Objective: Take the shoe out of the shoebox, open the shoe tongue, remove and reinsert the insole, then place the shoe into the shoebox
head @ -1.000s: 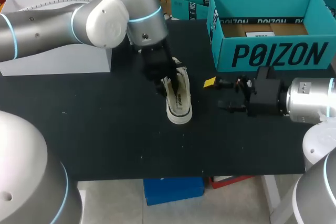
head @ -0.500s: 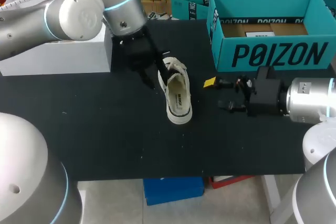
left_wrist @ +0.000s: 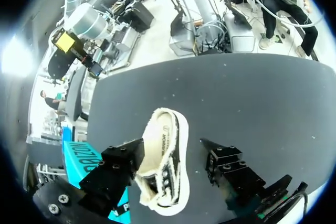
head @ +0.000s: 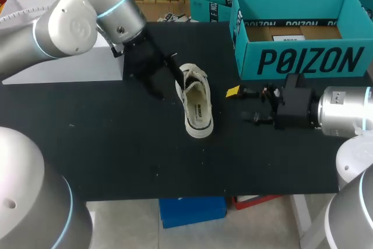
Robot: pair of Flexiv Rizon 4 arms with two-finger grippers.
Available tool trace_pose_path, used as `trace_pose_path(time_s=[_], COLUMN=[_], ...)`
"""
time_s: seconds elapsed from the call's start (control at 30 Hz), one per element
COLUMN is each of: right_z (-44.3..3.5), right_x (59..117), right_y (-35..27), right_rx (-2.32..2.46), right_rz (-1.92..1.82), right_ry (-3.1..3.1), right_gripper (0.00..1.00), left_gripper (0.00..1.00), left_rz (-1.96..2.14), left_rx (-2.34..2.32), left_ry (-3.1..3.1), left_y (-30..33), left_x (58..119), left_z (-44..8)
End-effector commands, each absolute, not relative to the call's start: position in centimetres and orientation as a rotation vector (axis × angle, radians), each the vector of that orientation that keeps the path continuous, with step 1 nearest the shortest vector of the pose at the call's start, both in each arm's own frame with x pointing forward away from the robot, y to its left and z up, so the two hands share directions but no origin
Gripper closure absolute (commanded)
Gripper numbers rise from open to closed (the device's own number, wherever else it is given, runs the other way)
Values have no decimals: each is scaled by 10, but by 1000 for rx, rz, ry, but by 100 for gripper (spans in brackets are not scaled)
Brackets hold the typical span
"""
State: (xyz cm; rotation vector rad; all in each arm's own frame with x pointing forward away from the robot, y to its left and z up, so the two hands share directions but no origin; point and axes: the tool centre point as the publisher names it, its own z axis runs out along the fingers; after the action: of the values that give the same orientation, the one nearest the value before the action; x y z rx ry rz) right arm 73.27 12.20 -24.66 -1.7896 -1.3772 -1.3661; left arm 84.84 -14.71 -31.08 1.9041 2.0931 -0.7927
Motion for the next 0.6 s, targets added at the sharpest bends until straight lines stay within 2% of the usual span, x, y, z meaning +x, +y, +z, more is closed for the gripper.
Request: trace_pose_path(time_s=[0.03,0.07,0.13,0.27,0.3,0.6], right_z=[-246,-246,-246,-246,-246,-246], right_x=[733,733,733,733,733,733], right_y=[122,122,122,122,122,122], right_rx=[-1792,-1792,-1792,-1792,-1792,-1792], right_rz=[-1365,-1365,-1365,-1365,-1365,-1365], right_ry=[-1378,-1378,-1378,-1378,-1378,-1378], right_gripper=[0,0,0,0,0,0], left_gripper=[37,44,51,97,100,100], left_rz=[-816,-817,-823,-812,-810,-812], left_rx=[1864,1860,1840,1811,1806,1722], left_ry=[2073,2073,2071,2064,2062,2045], left_y=[-143,-143,-144,-147,-148,-166], left_x=[849,850,855,869,873,905], left_z=[-312,-311,-310,-308,-307,-312])
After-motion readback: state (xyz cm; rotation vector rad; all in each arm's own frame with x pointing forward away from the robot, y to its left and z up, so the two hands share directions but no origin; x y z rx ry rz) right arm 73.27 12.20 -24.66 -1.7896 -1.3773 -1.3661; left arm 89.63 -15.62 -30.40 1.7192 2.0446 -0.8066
